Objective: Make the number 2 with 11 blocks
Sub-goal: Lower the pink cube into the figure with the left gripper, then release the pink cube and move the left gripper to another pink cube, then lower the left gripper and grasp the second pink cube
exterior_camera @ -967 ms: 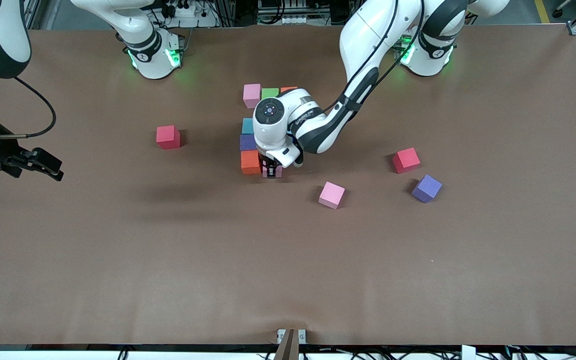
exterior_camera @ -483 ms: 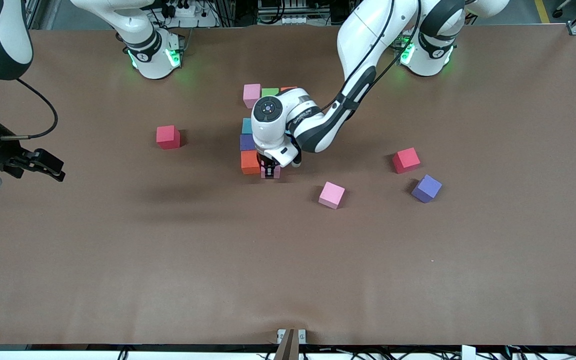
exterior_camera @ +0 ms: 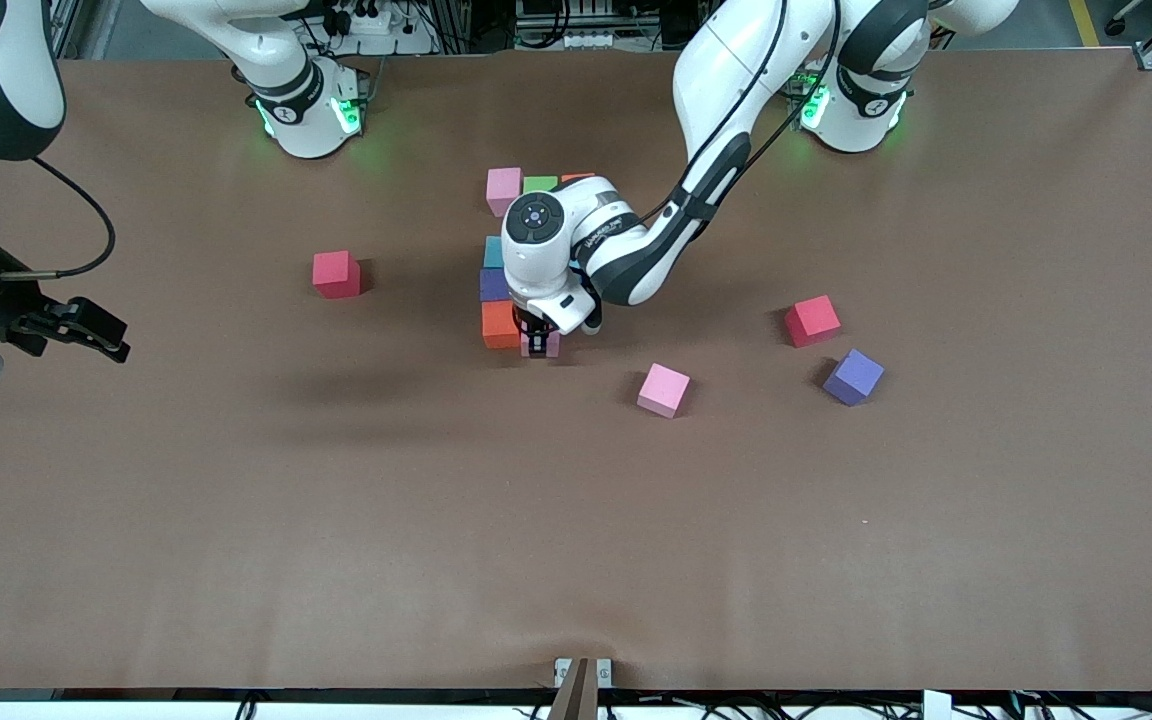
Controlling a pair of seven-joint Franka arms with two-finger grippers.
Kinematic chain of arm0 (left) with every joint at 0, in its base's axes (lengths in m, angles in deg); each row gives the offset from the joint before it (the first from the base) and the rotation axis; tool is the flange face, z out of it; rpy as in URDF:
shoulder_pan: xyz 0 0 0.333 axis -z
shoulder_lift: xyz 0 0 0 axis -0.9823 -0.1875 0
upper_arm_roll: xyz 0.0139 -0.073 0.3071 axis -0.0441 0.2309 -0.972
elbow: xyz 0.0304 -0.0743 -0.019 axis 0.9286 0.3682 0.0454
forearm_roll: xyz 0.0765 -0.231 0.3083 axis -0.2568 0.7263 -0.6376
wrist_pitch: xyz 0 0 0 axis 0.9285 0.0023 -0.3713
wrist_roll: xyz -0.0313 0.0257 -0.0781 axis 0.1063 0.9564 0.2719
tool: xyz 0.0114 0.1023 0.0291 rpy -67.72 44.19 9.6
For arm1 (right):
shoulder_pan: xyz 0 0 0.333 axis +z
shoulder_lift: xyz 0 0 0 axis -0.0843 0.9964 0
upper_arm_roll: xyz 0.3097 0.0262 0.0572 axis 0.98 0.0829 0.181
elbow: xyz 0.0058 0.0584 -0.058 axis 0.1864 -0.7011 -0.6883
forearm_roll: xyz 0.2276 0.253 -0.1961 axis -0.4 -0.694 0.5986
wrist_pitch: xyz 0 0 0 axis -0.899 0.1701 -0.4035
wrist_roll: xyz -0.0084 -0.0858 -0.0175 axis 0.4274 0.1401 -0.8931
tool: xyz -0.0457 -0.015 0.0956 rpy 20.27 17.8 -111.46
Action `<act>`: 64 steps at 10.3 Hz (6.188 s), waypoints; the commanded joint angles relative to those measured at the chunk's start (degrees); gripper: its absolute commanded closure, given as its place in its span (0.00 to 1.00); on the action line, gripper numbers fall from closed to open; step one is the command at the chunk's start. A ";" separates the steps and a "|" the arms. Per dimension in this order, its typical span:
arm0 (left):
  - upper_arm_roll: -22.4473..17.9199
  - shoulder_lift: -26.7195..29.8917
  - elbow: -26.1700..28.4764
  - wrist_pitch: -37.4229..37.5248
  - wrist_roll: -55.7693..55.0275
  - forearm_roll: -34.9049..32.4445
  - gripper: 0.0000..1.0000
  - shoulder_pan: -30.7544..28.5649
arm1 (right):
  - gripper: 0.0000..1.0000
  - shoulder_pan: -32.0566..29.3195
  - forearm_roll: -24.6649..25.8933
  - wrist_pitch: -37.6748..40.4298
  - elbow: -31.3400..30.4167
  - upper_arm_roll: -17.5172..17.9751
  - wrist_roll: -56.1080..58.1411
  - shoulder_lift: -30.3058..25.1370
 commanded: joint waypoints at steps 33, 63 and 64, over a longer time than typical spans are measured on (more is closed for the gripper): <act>0.01 8.80 1.78 20.10 43.05 3.72 0.00 -14.93 | 0.00 0.10 0.86 2.18 1.31 0.34 -0.43 1.01; 2.11 12.57 13.39 9.99 31.82 3.63 1.00 -18.72 | 0.00 -0.25 0.24 4.03 1.57 0.08 -0.17 0.57; 3.51 13.62 13.48 10.34 29.62 3.72 1.00 -18.71 | 0.00 -0.34 0.24 4.81 1.66 -0.01 -0.08 0.39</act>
